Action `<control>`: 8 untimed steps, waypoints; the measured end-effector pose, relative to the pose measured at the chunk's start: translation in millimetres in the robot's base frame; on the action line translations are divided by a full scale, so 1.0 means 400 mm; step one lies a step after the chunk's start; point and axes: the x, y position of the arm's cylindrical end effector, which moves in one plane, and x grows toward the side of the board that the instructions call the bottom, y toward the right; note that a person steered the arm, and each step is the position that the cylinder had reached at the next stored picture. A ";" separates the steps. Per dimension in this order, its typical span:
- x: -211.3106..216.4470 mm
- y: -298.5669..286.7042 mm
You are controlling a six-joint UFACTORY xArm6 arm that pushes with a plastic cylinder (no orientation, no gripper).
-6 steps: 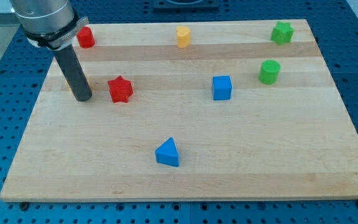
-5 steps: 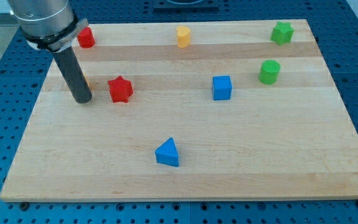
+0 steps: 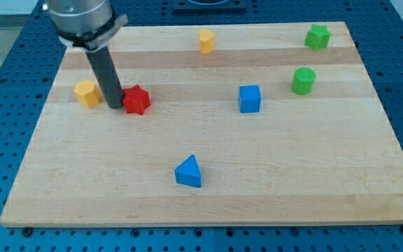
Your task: Move the red star to the bottom left
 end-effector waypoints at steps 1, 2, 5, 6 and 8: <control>-0.121 0.014; -0.102 0.104; 0.098 0.108; 0.173 0.054; 0.316 -0.012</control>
